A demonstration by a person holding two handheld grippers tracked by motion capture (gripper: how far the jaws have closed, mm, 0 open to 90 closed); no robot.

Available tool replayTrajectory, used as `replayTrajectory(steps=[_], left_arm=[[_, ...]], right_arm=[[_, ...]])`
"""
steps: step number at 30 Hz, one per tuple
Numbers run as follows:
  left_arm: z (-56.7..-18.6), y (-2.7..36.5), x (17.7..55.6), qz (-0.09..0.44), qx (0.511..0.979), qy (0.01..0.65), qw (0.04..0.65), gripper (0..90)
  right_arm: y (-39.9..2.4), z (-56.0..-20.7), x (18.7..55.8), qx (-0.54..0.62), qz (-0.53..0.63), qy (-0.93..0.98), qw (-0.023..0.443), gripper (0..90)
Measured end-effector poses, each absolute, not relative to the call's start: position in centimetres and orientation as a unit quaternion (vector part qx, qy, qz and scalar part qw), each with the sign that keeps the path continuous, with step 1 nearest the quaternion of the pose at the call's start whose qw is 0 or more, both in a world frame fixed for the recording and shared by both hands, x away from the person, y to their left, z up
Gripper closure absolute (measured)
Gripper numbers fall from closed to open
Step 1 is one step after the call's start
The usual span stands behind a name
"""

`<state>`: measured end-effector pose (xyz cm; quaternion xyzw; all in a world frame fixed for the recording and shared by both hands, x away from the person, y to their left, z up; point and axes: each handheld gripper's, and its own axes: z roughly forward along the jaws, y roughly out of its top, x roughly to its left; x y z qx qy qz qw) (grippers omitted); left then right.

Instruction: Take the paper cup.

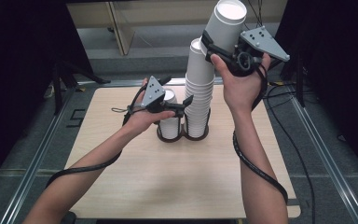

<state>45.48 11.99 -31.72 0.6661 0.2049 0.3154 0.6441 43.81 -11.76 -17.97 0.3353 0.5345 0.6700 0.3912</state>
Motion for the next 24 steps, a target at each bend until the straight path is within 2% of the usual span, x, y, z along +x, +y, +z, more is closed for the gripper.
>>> replayTrajectory(steps=[24], left_arm=[[-34.3,15.2,40.8,0.292,0.664,0.192,0.661,0.0]], right_arm=[[-14.3,-21.3,40.7,0.349,0.676,0.529,0.376,19.1]])
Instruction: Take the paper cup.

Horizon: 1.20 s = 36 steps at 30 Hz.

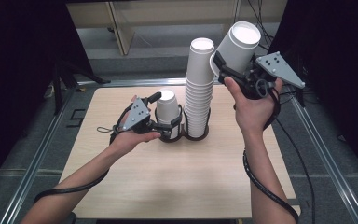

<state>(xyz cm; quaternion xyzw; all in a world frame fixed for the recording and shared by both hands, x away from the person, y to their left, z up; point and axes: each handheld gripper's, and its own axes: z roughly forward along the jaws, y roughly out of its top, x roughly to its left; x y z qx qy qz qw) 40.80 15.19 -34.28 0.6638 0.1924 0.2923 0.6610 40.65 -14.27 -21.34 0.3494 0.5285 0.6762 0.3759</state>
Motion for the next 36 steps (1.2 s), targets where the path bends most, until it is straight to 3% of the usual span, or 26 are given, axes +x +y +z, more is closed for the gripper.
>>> replayTrajectory(steps=[17,36], left_arm=[[-36.3,16.4,39.2,0.292,0.670,0.195,0.654,0.0],[-39.2,18.2,38.6,0.282,0.678,0.220,0.642,0.0]], right_arm=[[-14.2,-24.4,39.0,0.358,0.675,0.537,0.357,19.3],[-14.0,-30.6,38.3,0.399,0.665,0.552,0.306,19.3]])
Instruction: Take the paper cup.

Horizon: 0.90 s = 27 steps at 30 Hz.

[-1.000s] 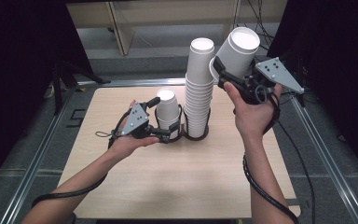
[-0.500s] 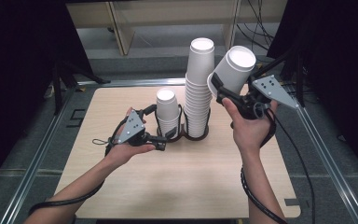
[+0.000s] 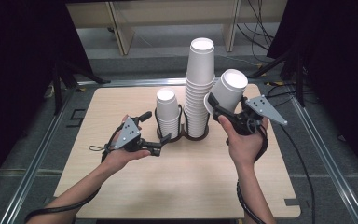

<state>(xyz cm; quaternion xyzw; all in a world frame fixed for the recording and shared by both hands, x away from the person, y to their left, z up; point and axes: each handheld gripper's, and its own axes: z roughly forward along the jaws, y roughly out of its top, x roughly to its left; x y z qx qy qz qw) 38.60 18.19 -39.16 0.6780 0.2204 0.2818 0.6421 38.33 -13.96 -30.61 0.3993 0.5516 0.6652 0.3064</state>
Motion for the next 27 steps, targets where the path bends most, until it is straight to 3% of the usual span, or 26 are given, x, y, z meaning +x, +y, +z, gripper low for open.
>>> replayTrajectory(steps=[27], left_arm=[[-42.8,19.4,37.7,0.272,0.689,0.242,0.627,0.0]], right_arm=[[-12.1,-36.4,37.3,0.441,0.662,0.556,0.241,19.3]])
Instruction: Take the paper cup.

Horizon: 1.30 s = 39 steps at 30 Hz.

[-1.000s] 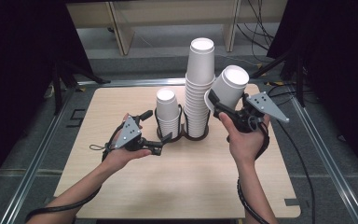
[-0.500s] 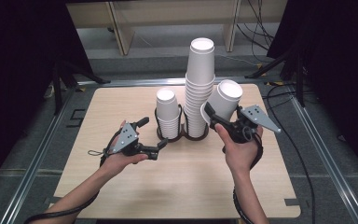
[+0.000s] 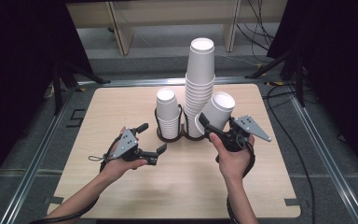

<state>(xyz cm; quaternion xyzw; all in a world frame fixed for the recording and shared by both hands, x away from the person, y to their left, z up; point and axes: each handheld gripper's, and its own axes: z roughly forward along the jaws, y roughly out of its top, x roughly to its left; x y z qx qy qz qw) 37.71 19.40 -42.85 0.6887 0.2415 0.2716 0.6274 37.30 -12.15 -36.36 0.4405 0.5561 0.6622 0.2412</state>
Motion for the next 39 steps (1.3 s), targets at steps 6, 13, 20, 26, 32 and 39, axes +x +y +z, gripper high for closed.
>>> replayTrajectory(steps=[6,13,20,26,32,39], left_arm=[[-43.4,19.4,37.5,0.266,0.689,0.245,0.628,0.0],[-44.2,19.3,37.1,0.259,0.694,0.247,0.625,0.0],[-44.9,19.3,36.8,0.256,0.697,0.247,0.623,0.0],[-45.4,19.3,36.6,0.254,0.698,0.248,0.622,0.0],[-46.1,19.6,36.5,0.249,0.701,0.252,0.619,0.0],[-46.5,20.0,36.4,0.250,0.700,0.253,0.620,0.0]], right_arm=[[-11.5,-37.5,37.2,0.454,0.669,0.550,0.211,19.2],[-11.0,-39.1,37.2,0.465,0.668,0.548,0.193,19.2],[-10.7,-41.0,37.0,0.484,0.672,0.538,0.154,18.8],[-10.6,-42.0,37.1,0.494,0.677,0.530,0.129,18.7],[-10.3,-43.2,37.1,0.511,0.681,0.517,0.091,18.7],[-10.0,-44.9,37.0,0.533,0.671,0.511,0.070,18.7]])
